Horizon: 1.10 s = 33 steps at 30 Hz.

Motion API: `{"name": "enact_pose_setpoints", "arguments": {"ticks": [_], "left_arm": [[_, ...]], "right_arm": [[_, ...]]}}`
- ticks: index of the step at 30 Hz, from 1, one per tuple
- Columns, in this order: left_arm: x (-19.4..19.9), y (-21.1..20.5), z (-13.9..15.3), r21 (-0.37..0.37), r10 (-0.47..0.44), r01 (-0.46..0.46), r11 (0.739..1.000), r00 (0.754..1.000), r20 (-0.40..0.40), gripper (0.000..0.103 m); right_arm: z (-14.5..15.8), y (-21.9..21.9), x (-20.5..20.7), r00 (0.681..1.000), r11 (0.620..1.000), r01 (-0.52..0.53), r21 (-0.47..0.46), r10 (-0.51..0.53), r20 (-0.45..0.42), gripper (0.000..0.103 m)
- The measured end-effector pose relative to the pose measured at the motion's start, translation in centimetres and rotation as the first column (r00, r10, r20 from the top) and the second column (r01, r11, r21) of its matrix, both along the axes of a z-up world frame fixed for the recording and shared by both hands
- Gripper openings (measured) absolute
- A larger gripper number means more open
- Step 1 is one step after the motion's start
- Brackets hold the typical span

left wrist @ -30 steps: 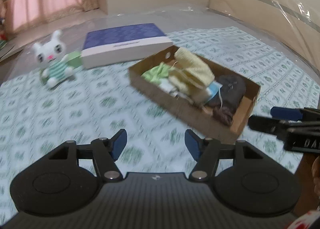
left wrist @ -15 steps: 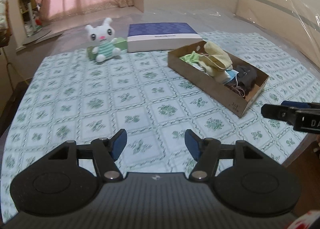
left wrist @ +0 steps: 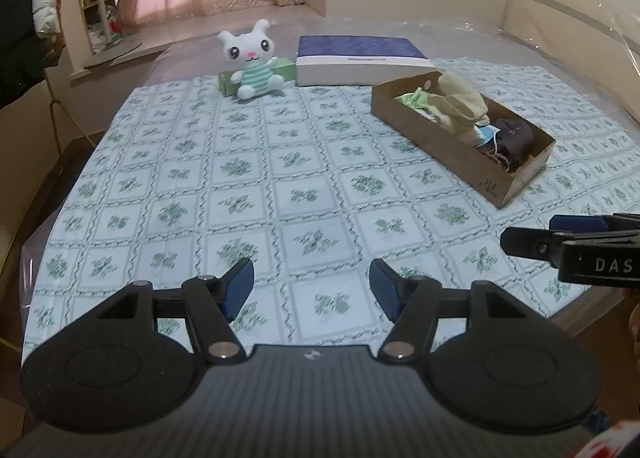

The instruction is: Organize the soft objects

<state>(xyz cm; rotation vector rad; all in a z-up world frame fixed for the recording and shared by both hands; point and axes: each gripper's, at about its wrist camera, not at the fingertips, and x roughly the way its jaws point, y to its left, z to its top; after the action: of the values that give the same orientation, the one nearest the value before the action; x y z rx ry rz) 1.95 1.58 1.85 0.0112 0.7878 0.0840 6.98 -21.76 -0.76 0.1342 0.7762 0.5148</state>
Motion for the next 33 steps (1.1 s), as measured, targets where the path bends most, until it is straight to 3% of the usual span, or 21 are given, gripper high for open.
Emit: {"name": "enact_pose_setpoints", "arguments": {"ticks": [13, 33], "left_arm": [[-1.5, 0.7, -0.1, 0.002, 0.027, -0.027, 1.0, 1.0, -0.002, 0.062], [-1.4, 0.5, -0.1, 0.001, 0.016, -0.016, 1.0, 1.0, 0.0, 0.062]], "right_arm": [[-0.8, 1.8, -0.6, 0.998, 0.998, -0.057, -0.032, 0.057, -0.013, 0.078], [-1.1, 1.9, -0.3, 0.998, 0.998, -0.055, -0.036, 0.054, -0.019, 0.078]]}}
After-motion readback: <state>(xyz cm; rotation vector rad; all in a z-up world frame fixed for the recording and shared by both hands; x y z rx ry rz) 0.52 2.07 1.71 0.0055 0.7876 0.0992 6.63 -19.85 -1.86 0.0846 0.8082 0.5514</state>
